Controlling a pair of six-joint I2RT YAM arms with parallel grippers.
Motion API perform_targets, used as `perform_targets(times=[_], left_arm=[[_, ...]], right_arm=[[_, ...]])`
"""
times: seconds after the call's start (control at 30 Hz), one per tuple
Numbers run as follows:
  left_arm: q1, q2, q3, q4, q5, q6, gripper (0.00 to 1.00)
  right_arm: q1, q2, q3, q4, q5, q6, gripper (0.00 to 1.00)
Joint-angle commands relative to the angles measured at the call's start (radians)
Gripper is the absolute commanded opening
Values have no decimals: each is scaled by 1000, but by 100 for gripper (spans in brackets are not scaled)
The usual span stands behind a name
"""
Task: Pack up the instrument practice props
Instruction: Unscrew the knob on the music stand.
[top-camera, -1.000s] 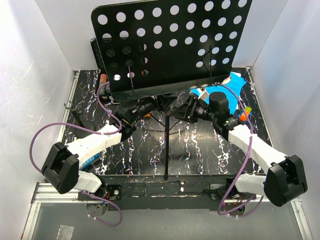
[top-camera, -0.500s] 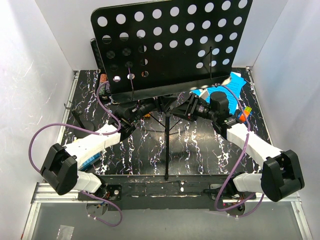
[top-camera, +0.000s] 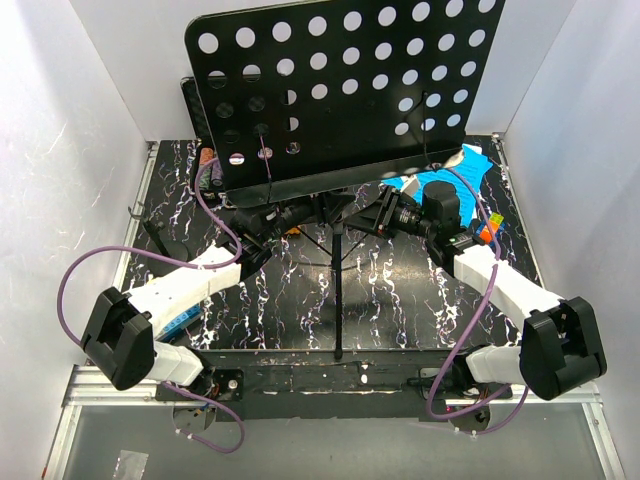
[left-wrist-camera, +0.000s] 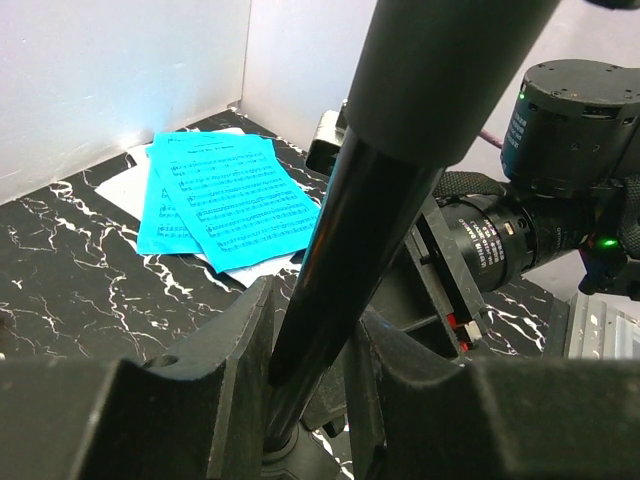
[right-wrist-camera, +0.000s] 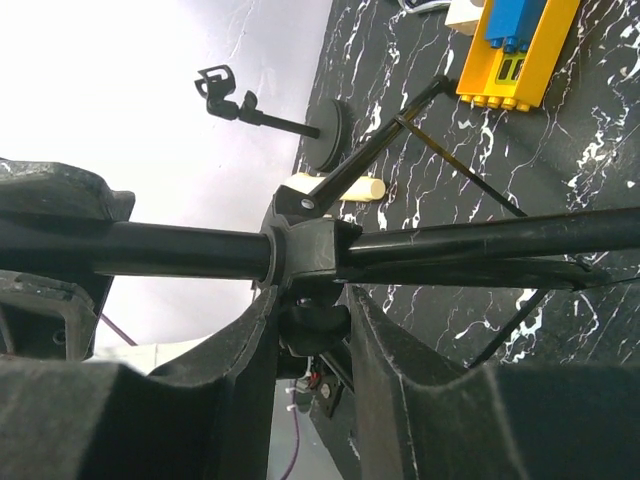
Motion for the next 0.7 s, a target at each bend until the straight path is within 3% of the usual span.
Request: perform_targets(times=[0.0,0.17,0.37,0.67], left_arm=[[-11,6,36,-83,-34,-113,0],[-13,-3,48,-109,-102,-115,0],[-10,-8,76,-161,-157,-113,0],[-10,-11,63,-152,-116,-130,0]], right_arm=[[4,16,37,33,30,-109,1],[28,-9,27,42,67,-265,1],[212,-108,-15,-5,353,-602,1],[358,-121,-41,10,647,-905,1]])
